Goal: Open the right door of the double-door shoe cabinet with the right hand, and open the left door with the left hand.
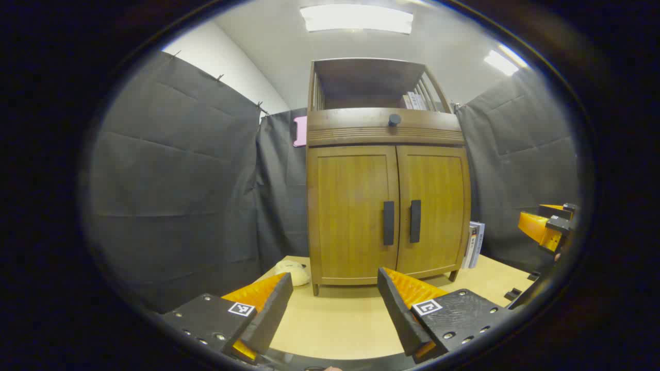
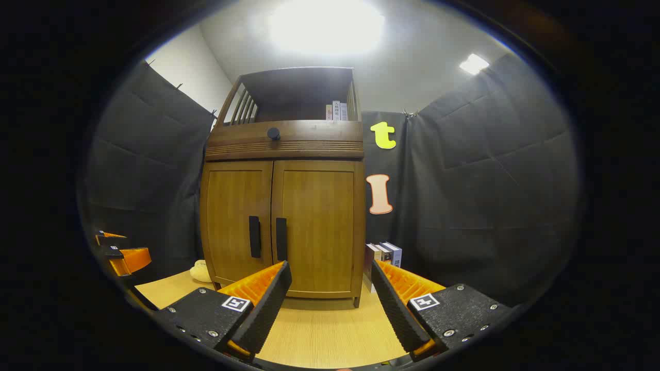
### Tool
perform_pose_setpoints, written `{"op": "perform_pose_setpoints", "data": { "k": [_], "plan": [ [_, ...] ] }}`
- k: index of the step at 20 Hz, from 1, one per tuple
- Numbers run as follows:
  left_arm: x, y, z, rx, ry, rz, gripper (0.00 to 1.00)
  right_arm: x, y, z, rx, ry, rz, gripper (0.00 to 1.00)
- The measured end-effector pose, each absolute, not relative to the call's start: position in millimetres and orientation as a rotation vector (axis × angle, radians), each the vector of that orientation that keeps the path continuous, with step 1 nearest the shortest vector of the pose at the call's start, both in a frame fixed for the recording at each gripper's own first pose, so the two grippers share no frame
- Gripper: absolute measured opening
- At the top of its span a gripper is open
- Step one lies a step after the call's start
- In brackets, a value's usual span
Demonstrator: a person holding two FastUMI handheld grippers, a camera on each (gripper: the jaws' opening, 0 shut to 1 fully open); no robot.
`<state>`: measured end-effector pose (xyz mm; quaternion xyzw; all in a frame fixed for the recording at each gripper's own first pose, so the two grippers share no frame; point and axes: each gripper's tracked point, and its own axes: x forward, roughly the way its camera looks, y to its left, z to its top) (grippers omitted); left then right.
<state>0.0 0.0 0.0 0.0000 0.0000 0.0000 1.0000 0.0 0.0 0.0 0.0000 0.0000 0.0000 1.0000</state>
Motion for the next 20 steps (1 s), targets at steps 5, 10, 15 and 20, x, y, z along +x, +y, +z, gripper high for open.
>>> {"op": "perform_pose_setpoints", "data": {
  "k": [5, 10, 15, 20],
  "plan": [
    [1.9, 5.6, -1.8, 0.004, -0.009, 0.029, 0.95, 6.9, 5.7, -4.1, 0.027, 0.011, 0.007, 0.96],
    [0.0, 5.6, 0.0, 0.001, -0.014, 0.03, 0.94, 9.5, 3.0, -7.4, 0.028, 0.011, 0.003, 0.96],
    [-6.5, 1.1, 15.1, 0.013, -0.049, 0.019, 0.94, 15.8, 11.8, -17.8, 0.043, 0.036, 0.012, 0.96],
    [-4.1, 1.6, 18.1, 0.011, -0.047, 0.012, 0.94, 22.1, 17.6, -16.7, 0.037, 0.028, 0.018, 0.96]
  ]
}}
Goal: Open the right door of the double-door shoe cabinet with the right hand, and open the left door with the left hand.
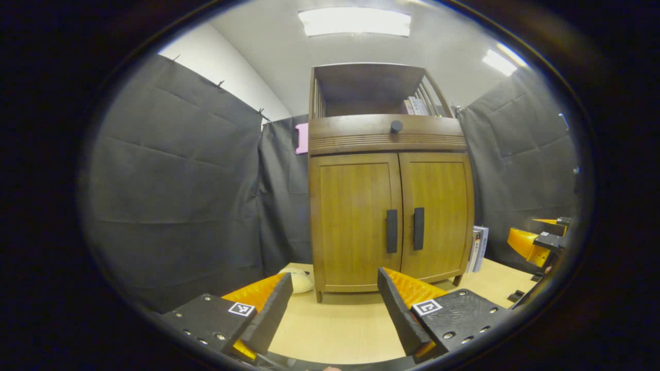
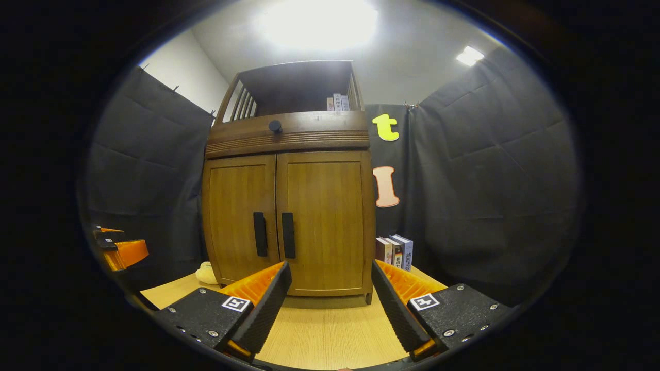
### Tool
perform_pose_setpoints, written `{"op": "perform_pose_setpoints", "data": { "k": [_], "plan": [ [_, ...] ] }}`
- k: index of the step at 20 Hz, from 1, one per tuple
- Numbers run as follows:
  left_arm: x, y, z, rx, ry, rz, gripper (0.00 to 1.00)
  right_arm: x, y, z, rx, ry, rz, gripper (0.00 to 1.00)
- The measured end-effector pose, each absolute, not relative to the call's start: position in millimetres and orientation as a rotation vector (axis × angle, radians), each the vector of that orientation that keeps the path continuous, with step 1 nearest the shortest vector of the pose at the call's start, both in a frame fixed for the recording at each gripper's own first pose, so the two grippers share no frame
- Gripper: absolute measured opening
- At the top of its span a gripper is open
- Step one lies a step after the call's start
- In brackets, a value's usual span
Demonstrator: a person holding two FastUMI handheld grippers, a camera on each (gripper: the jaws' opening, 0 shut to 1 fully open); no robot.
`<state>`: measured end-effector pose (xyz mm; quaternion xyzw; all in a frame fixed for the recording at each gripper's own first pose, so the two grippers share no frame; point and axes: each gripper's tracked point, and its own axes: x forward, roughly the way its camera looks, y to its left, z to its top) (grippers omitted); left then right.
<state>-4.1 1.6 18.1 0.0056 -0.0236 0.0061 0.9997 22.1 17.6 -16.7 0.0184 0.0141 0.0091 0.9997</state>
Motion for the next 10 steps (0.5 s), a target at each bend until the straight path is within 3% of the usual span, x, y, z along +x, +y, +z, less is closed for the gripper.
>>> {"op": "perform_pose_setpoints", "data": {
  "k": [7, 8, 10],
  "plan": [
    [-2.3, 3.4, 20.7, 0.011, -0.056, 0.036, 0.95, 56.1, 34.2, -8.3, 0.06, 0.025, 0.048, 0.96],
    [-1.6, 4.6, 20.1, 0.01, -0.053, 0.045, 0.99, 63.2, 38.0, -6.7, 0.058, 0.027, 0.056, 0.96],
    [-0.1, 7.1, 17.7, 0.005, -0.046, 0.065, 0.94, 76.2, 46.8, -6.7, 0.061, 0.033, 0.075, 0.96]
  ]
}}
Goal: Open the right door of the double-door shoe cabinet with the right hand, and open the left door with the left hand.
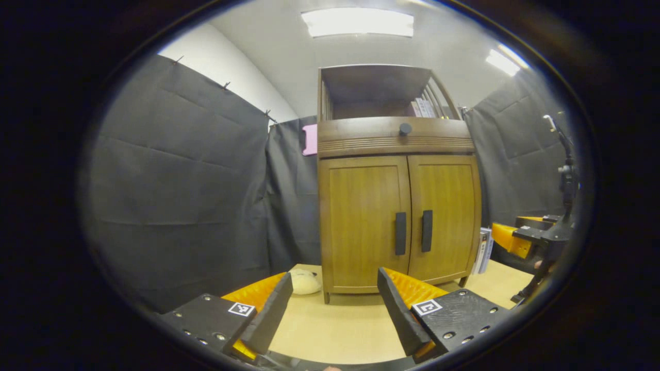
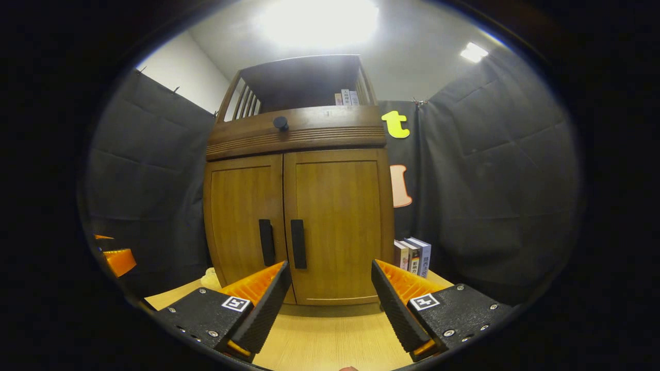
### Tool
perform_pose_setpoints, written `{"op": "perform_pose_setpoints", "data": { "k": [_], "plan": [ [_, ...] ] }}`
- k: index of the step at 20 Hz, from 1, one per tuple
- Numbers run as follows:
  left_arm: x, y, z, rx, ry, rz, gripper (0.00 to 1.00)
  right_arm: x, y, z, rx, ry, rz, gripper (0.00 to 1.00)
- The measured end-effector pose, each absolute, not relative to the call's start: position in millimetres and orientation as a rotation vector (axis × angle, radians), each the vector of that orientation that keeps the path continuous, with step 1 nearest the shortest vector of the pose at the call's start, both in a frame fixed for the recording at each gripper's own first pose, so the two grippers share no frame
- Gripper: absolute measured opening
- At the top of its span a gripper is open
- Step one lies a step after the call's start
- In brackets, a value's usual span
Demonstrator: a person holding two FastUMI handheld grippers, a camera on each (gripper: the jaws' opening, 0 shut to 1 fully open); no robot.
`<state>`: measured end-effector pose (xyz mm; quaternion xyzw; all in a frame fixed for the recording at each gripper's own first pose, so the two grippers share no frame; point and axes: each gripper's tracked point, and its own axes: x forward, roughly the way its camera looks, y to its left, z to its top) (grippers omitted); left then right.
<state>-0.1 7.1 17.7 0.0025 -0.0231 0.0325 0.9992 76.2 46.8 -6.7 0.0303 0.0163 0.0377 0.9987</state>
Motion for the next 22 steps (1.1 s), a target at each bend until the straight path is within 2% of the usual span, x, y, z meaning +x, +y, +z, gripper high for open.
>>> {"op": "perform_pose_setpoints", "data": {
  "k": [5, 6, 9, 10, 11, 12, 13, 14, 15, 16, 17, 18, 19, 20, 22],
  "plan": [
    [2.5, 11.8, 13.6, -0.001, -0.053, 0.113, 0.95, 113.4, 70.3, 7.1, 0.07, 0.022, 0.119, 0.96],
    [2.3, 13.1, 13.0, 0.0, -0.054, 0.126, 0.99, 121.1, 74.6, 9.3, 0.069, 0.019, 0.127, 0.96],
    [2.4, 16.1, 10.8, 0.001, -0.055, 0.163, 0.99, 145.8, 84.1, 14.4, 0.08, 0.01, 0.138, 0.96],
    [1.3, 18.0, 11.6, 0.0, -0.053, 0.176, 0.94, 154.1, 88.0, 14.5, 0.087, 0.011, 0.142, 0.96],
    [-0.8, 20.2, 13.4, -0.002, -0.051, 0.19, 0.99, 163.1, 91.0, 14.8, 0.093, 0.012, 0.146, 0.96],
    [-1.5, 21.9, 13.6, -0.003, -0.049, 0.203, 0.99, 171.3, 94.6, 14.7, 0.096, 0.013, 0.149, 0.96],
    [-2.4, 23.2, 13.5, -0.004, -0.046, 0.216, 0.94, 179.7, 97.7, 13.5, 0.097, 0.017, 0.153, 0.96],
    [-3.3, 24.9, 14.4, -0.004, -0.044, 0.228, 0.99, 187.5, 102.1, 11.3, 0.099, 0.024, 0.159, 0.96],
    [-2.9, 25.4, 12.0, -0.004, -0.041, 0.241, 0.99, 195.5, 106.3, 10.5, 0.103, 0.029, 0.166, 0.96],
    [-3.8, 26.3, 12.0, -0.004, -0.038, 0.252, 0.94, 203.7, 109.6, 8.1, 0.106, 0.035, 0.173, 0.96],
    [-5.4, 27.0, 11.9, -0.002, -0.036, 0.263, 0.94, 211.7, 112.8, 6.2, 0.108, 0.04, 0.178, 0.96],
    [-5.9, 28.1, 12.5, -0.002, -0.035, 0.273, 0.99, 219.9, 116.5, 4.5, 0.111, 0.045, 0.184, 0.96],
    [-5.5, 28.0, 11.6, -0.002, -0.033, 0.282, 0.99, 227.3, 119.4, 1.0, 0.117, 0.053, 0.19, 0.96],
    [-4.1, 27.9, 8.9, -0.003, -0.031, 0.289, 0.94, 233.8, 124.1, -0.5, 0.125, 0.062, 0.198, 0.96],
    [-3.0, 28.2, 6.2, -0.005, -0.026, 0.302, 0.95, 249.2, 129.5, -7.3, 0.137, 0.081, 0.203, 0.96]
  ]
}}
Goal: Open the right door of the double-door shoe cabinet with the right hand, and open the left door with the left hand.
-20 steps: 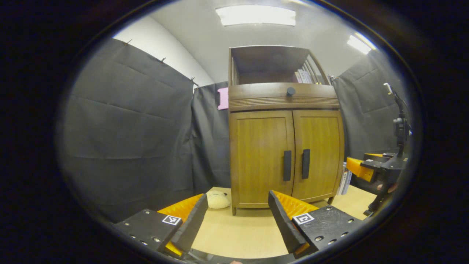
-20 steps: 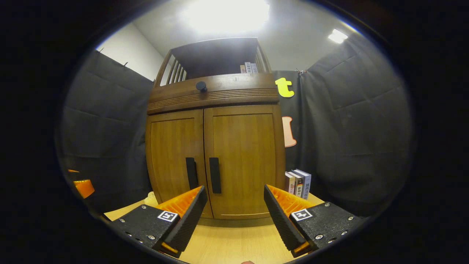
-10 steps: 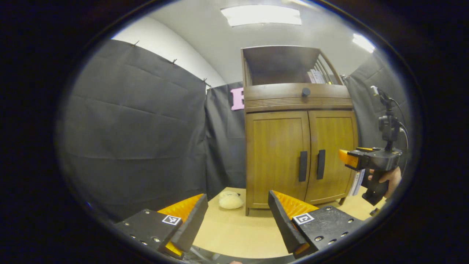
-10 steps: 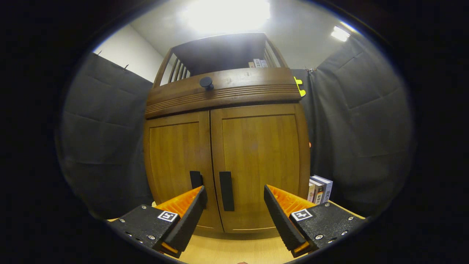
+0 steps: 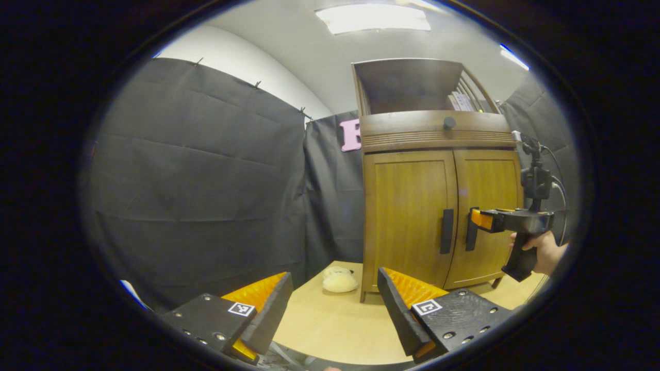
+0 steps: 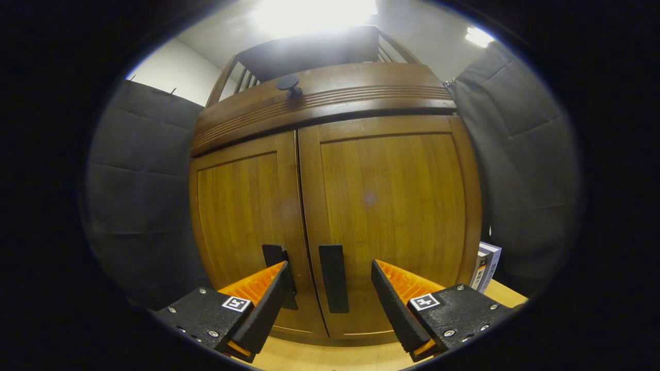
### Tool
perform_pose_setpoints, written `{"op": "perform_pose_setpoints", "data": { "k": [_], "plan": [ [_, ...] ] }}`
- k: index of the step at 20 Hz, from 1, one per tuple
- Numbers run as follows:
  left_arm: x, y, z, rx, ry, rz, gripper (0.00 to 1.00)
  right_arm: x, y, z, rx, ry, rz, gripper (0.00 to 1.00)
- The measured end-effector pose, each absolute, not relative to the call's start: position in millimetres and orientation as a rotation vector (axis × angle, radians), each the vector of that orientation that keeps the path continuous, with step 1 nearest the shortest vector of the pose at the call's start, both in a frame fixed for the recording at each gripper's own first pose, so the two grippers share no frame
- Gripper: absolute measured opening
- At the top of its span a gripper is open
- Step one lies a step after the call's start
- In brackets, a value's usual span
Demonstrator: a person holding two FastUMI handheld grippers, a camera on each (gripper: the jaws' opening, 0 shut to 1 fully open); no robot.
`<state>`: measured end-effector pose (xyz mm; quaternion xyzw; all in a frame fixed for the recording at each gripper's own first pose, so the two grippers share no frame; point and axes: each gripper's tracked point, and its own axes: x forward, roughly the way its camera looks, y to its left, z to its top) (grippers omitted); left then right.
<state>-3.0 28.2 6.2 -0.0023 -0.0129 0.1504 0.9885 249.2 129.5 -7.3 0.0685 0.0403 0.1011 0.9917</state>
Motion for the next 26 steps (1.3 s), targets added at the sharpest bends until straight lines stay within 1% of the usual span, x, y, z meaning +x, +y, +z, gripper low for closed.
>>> {"op": "perform_pose_setpoints", "data": {
  "k": [5, 6, 7, 13, 14, 15, 17, 19, 20, 21, 22, 23, 24, 26],
  "plan": [
    [-7.0, 30.2, 1.7, -0.008, -0.005, 0.338, 0.95, 278.0, 133.1, -29.7, 0.15, 0.132, 0.207, 0.95],
    [-7.4, 30.2, 0.2, -0.008, -0.002, 0.346, 1.0, 282.3, 134.0, -35.8, 0.151, 0.145, 0.205, 0.94],
    [-7.9, 30.9, 0.7, -0.008, 0.001, 0.352, 1.0, 286.0, 136.9, -40.3, 0.155, 0.158, 0.208, 0.93],
    [-9.1, 35.0, -2.5, -0.006, 0.015, 0.395, 1.0, 309.9, 153.1, -51.2, 0.181, 0.21, 0.192, 0.81],
    [-9.5, 36.2, -1.9, -0.004, 0.016, 0.401, 1.0, 312.4, 153.0, -53.7, 0.18, 0.214, 0.178, 0.73],
    [-9.8, 36.1, -3.4, -0.002, 0.017, 0.407, 1.0, 316.8, 149.0, -55.8, 0.177, 0.217, 0.158, 0.67],
    [-10.2, 37.5, -2.8, 0.0, 0.018, 0.416, 1.0, 323.3, 143.2, -57.2, 0.181, 0.21, 0.152, 0.47],
    [-10.1, 36.9, -2.3, -0.004, 0.017, 0.415, 1.0, 318.1, 143.6, -56.4, 0.156, 0.201, 0.174, 0.37],
    [-10.5, 37.3, -1.1, -0.004, 0.017, 0.413, 0.95, 317.2, 144.2, -56.3, 0.145, 0.201, 0.182, 0.29],
    [-12.0, 36.4, 0.1, -0.004, 0.015, 0.413, 0.95, 316.8, 143.9, -56.9, 0.135, 0.213, 0.188, 0.27],
    [-12.1, 36.0, 0.5, -0.006, 0.014, 0.411, 0.95, 312.6, 142.7, -57.8, 0.13, 0.217, 0.191, 0.19],
    [-12.0, 35.6, 1.1, -0.01, 0.01, 0.405, 0.95, 309.3, 142.1, -57.0, 0.127, 0.222, 0.195, 0.18],
    [-11.8, 35.4, 1.7, -0.009, 0.007, 0.4, 0.89, 304.0, 141.7, -56.8, 0.125, 0.224, 0.2, 0.18],
    [-11.6, 36.1, 3.3, 0.004, -0.002, 0.391, 0.94, 293.5, 141.6, -56.0, 0.127, 0.228, 0.213, 0.18]
  ]
}}
